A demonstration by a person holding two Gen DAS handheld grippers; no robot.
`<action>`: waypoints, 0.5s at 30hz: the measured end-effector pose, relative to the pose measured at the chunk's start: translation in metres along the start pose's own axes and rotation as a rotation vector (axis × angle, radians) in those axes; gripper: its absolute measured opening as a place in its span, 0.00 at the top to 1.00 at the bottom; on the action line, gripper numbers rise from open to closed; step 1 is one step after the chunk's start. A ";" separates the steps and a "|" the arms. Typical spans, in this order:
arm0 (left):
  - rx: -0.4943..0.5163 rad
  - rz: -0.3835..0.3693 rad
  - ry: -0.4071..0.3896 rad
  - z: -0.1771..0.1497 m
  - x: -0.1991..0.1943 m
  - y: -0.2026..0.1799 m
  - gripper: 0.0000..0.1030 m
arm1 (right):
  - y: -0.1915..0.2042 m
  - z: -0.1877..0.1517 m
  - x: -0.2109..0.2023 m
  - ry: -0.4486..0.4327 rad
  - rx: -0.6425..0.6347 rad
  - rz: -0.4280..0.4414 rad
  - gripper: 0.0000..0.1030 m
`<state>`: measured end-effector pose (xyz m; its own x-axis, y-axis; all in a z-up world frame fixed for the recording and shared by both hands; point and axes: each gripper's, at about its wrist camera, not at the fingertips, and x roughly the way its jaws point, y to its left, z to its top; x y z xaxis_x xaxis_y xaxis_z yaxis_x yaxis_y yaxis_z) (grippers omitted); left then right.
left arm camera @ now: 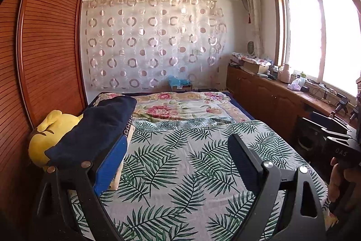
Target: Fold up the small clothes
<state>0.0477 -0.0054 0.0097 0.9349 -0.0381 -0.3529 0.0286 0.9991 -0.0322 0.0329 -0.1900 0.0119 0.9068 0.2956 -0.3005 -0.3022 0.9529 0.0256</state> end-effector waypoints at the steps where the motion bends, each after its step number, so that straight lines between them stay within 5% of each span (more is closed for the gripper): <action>1: 0.000 -0.002 0.000 0.000 0.000 0.000 0.12 | -0.001 0.000 0.000 0.000 0.000 0.002 0.23; 15: 0.001 0.000 -0.001 -0.001 0.000 0.000 0.12 | -0.004 -0.001 0.001 0.000 -0.001 0.004 0.23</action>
<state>0.0478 -0.0053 0.0088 0.9354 -0.0383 -0.3515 0.0291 0.9991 -0.0315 0.0346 -0.1939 0.0111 0.9057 0.2994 -0.3002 -0.3061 0.9516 0.0254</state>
